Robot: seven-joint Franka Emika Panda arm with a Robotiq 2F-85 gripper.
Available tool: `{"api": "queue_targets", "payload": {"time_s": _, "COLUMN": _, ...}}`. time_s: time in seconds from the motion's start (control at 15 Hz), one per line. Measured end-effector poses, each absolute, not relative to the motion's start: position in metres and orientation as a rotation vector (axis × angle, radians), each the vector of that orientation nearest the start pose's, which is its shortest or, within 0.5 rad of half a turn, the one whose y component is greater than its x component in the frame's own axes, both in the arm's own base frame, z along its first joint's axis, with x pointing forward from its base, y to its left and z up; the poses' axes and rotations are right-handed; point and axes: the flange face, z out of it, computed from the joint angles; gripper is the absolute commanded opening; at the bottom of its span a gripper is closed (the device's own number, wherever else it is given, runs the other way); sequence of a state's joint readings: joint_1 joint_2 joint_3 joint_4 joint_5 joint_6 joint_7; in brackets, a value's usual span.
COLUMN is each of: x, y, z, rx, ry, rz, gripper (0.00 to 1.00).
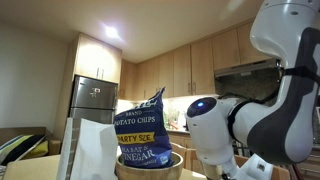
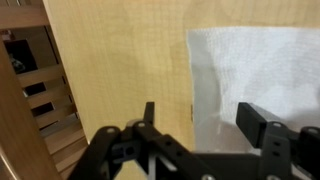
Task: Use the serviette to wipe the table.
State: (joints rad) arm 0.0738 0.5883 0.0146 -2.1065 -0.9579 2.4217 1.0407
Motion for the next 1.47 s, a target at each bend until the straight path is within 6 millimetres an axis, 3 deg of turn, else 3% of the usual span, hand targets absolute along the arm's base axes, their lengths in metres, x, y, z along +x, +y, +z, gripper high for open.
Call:
{"api": "queue_targets", "payload": {"time_s": 0.47, "x": 0.547, "y": 0.052, "z": 0.169, "rx": 2.748, "ry": -0.189, "rz": 0.205, "gripper": 1.0}}
{"api": "queue_targets", "payload": {"time_s": 0.67, "x": 0.543, "y": 0.049, "z": 0.193, "rx": 2.895, "ry": -0.16, "rz": 0.335, "gripper": 1.0}}
{"api": "queue_targets", "payload": {"time_s": 1.07, "x": 0.51, "y": 0.023, "z": 0.228, "rx": 3.075, "ry": -0.128, "rz": 0.734, "gripper": 1.0}}
{"api": "queue_targets", "payload": {"time_s": 1.47, "x": 0.467, "y": -0.022, "z": 0.275, "rx": 3.071, "ry": -0.139, "rz": 1.039, "gripper": 1.0}}
